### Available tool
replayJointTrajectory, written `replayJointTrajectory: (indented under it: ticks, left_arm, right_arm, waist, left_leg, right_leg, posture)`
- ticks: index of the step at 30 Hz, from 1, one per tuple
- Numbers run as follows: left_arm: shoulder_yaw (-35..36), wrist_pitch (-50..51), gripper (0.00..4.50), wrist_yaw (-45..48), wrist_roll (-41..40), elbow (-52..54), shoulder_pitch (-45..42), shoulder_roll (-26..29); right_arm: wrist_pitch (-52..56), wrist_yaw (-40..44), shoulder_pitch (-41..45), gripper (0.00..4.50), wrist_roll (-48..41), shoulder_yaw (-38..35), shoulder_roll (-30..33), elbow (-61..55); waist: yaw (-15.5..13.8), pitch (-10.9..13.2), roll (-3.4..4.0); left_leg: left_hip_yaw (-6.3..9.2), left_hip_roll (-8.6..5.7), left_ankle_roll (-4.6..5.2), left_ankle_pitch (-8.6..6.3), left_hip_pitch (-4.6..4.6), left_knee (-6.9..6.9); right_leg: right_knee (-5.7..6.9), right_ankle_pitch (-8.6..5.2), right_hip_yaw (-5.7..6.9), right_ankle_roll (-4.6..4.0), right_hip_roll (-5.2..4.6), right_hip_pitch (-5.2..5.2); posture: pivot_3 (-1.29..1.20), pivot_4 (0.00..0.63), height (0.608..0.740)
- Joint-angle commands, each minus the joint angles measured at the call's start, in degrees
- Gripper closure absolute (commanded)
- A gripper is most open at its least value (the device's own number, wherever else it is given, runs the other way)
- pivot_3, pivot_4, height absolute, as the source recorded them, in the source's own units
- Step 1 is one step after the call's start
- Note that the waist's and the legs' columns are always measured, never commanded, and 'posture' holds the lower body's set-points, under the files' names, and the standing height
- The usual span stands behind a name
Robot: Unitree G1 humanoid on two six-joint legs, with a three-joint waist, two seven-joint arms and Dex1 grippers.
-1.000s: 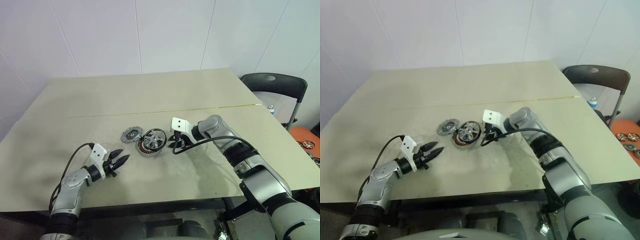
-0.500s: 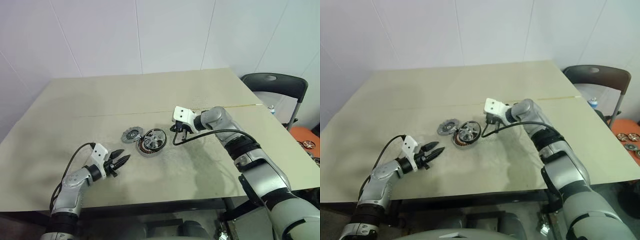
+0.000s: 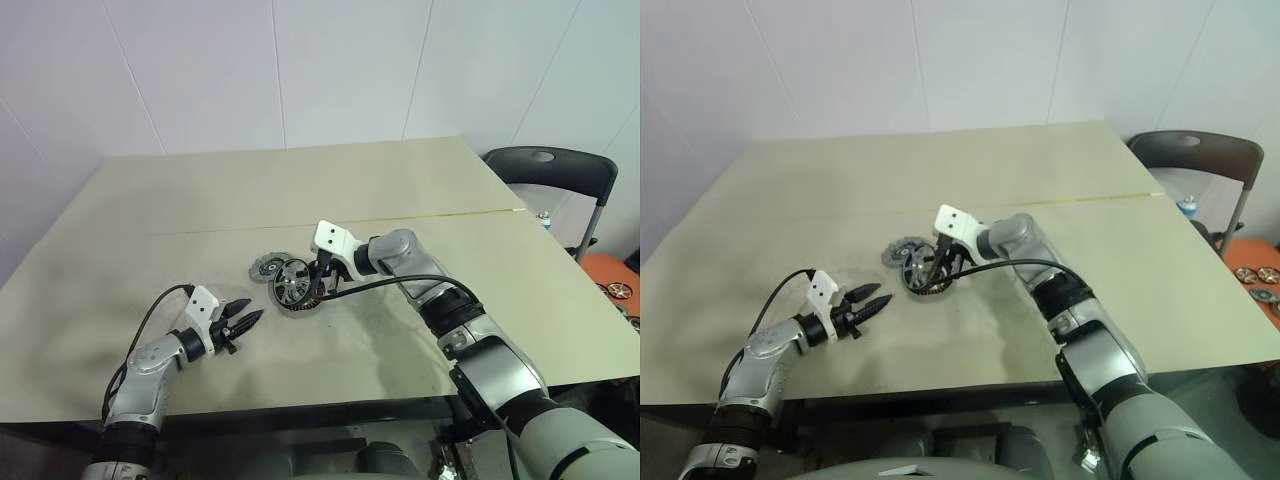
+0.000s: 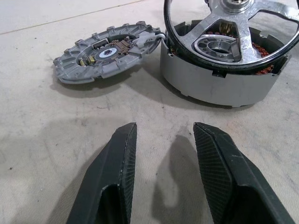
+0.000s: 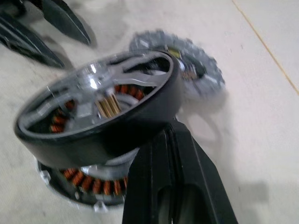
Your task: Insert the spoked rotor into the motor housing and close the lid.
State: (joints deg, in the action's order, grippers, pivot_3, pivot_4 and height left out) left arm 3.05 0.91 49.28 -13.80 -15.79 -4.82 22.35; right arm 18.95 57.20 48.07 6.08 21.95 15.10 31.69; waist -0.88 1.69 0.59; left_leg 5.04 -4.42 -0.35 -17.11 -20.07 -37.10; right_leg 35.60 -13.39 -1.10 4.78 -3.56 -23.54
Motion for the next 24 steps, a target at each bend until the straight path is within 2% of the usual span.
replayJointTrajectory:
  ticks: [1,16,18,21,24]
  left_arm:
    - [-2.39,1.15,2.45,0.45,0.44,-0.42,0.58,-0.87]
    - [-2.71,1.29,2.45,0.78,0.98,-0.72,0.25,-1.19]
    - [-2.67,1.26,2.45,0.73,1.03,-0.74,0.2,-1.2]
    - [-2.44,0.97,2.45,0.53,1.03,-0.78,-0.1,-1.21]
    - [-2.25,0.88,2.45,0.44,0.92,-0.33,-0.04,-1.15]
  right_arm:
    - [-0.86,-1.22,0.83,4.46,-0.08,-1.29,0.37,-0.61]
    - [-8.74,-10.98,4.07,4.46,1.15,-3.65,0.02,8.01]
    - [-8.21,-9.45,3.83,4.46,-1.88,-5.58,-1.31,6.57]
    - [-1.72,-1.69,0.71,4.46,-10.57,-8.62,-3.96,-0.88]
    - [0.29,0.53,-4.01,4.46,-10.43,-6.31,-3.99,-5.07]
  waist:
    - [0.04,0.0,0.02]
    - [0.04,-0.01,0.03]
    - [0.05,-0.01,0.03]
    - [0.06,0.0,0.05]
    - [-0.02,-0.05,0.07]
  left_leg:
    - [0.0,0.0,0.0,0.0,0.0,0.0]
    - [-0.01,0.0,0.0,0.0,0.02,0.0]
    - [-0.01,0.0,0.0,0.0,0.02,0.0]
    - [-0.01,0.0,0.01,0.0,0.02,0.0]
    - [0.02,0.02,0.01,0.0,0.03,0.01]
  right_leg:
    - [0.01,0.0,0.0,0.0,0.0,0.0]
    - [0.0,0.0,-0.01,0.0,0.0,0.02]
    - [0.0,0.0,-0.01,0.0,0.0,0.02]
    - [0.01,0.0,-0.02,0.0,0.01,0.02]
    - [0.0,0.01,-0.01,0.01,0.01,0.05]
  posture:
    - [0.0,0.0,0.74]
    - [0.0,0.0,0.74]
    - [0.0,0.0,0.74]
    - [0.0,0.0,0.74]
    - [0.0,0.0,0.74]
